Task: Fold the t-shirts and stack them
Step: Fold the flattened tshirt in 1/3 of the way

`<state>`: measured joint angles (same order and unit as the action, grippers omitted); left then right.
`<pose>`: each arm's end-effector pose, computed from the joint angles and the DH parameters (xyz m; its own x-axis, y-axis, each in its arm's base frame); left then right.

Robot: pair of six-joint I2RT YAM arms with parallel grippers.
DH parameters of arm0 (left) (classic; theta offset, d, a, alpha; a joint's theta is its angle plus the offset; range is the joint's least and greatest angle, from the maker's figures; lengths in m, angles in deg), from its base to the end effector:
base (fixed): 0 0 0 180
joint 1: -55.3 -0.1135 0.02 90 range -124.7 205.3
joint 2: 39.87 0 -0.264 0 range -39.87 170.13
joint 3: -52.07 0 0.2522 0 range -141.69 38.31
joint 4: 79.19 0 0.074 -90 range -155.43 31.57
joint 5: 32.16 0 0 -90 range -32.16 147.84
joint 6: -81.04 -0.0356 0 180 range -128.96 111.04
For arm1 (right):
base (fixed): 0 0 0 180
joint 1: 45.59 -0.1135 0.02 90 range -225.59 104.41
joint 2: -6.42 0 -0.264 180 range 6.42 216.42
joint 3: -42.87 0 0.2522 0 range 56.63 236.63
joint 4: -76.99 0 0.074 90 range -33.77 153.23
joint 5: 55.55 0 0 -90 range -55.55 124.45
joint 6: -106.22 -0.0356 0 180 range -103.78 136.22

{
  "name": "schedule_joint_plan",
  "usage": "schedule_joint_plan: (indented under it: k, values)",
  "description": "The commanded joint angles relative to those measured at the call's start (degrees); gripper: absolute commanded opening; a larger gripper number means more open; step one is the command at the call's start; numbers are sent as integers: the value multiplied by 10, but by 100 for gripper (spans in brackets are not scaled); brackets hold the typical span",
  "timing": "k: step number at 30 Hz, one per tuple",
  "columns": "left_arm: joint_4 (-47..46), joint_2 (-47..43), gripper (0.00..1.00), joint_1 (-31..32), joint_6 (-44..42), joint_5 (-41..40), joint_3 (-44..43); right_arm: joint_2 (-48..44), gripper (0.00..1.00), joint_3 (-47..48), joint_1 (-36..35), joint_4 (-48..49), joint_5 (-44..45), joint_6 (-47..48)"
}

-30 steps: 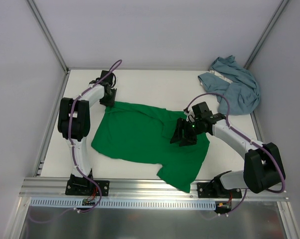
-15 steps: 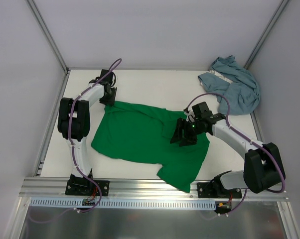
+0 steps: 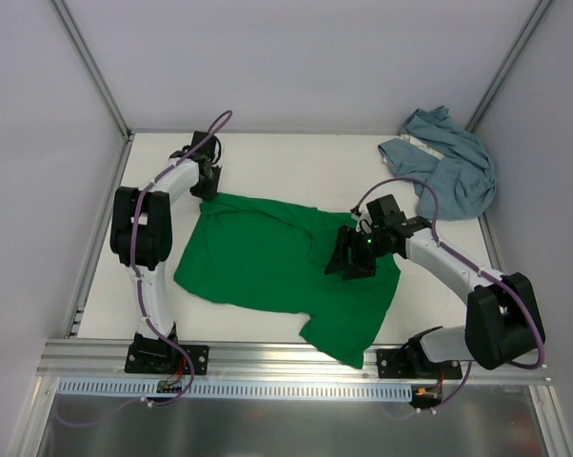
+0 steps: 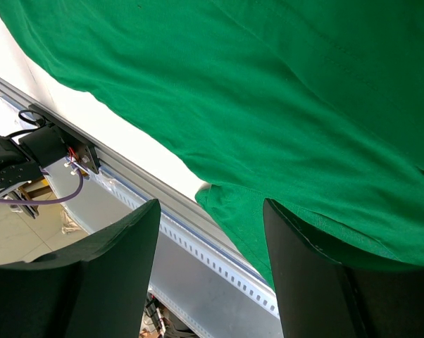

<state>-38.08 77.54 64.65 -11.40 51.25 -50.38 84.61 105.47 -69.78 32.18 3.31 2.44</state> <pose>0.4410 -0.0685 0.1920 -0.8138 0.1769 -0.5536 0.1329 0.9840 0.1189 0.2301 0.1235 0.2133 -0.9094 -0.1850 -0.3726 -0.3780 0.7415 0.5544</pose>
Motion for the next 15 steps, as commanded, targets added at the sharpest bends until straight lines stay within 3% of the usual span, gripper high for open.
schedule_joint_plan:
  k: [1,15]
  values:
    - [8,-29,0,3,-3,-12,-13,0,64,-1,4,-3,-9,12]
    - [17,-82,0,16,-4,-33,-30,-1,64,-5,4,2,-12,9]
